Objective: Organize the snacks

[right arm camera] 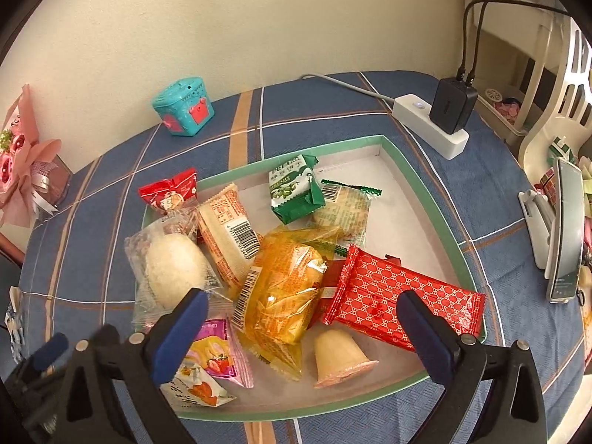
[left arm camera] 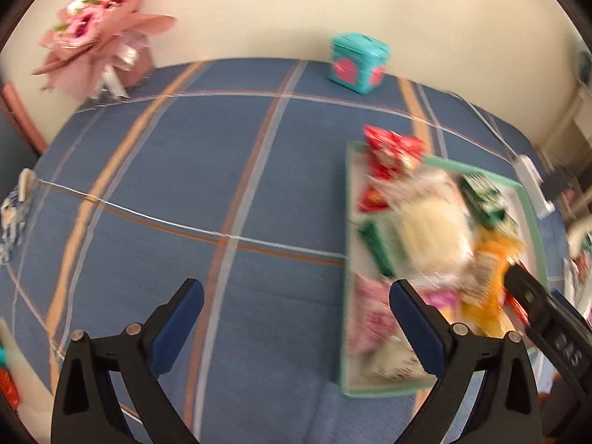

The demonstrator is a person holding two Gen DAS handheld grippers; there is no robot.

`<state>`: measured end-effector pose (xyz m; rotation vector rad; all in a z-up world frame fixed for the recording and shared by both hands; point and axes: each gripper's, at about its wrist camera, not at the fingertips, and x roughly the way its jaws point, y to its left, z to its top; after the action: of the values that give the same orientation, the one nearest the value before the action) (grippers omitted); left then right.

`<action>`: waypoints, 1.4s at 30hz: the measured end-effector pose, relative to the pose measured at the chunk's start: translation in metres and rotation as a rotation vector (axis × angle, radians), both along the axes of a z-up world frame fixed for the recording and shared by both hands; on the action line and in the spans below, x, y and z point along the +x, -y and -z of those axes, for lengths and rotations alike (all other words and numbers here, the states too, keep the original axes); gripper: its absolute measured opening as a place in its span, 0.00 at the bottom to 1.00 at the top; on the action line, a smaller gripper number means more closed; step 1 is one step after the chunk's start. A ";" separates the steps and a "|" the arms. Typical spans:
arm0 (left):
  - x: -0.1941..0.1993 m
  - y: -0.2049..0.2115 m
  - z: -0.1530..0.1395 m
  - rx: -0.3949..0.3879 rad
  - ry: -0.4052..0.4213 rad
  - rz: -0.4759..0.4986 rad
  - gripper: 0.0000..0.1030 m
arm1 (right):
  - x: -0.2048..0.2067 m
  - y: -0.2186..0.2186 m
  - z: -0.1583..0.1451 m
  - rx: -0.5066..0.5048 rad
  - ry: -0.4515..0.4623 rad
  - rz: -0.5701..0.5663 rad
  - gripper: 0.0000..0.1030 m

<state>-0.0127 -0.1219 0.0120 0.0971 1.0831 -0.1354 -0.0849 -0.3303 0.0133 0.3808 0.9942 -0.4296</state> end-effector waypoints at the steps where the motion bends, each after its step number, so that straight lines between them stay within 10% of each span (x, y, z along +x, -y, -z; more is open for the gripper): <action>1: 0.002 -0.004 -0.001 0.010 0.009 -0.015 0.98 | 0.001 -0.001 0.000 -0.002 0.001 -0.005 1.00; 42: -0.023 -0.056 0.003 0.050 -0.058 0.021 0.98 | -0.041 -0.073 -0.015 -0.028 0.048 -0.097 1.00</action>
<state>-0.0359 -0.0663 0.0090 0.1503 1.1437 -0.1301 -0.1260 -0.2568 0.0280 0.3152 0.9553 -0.3448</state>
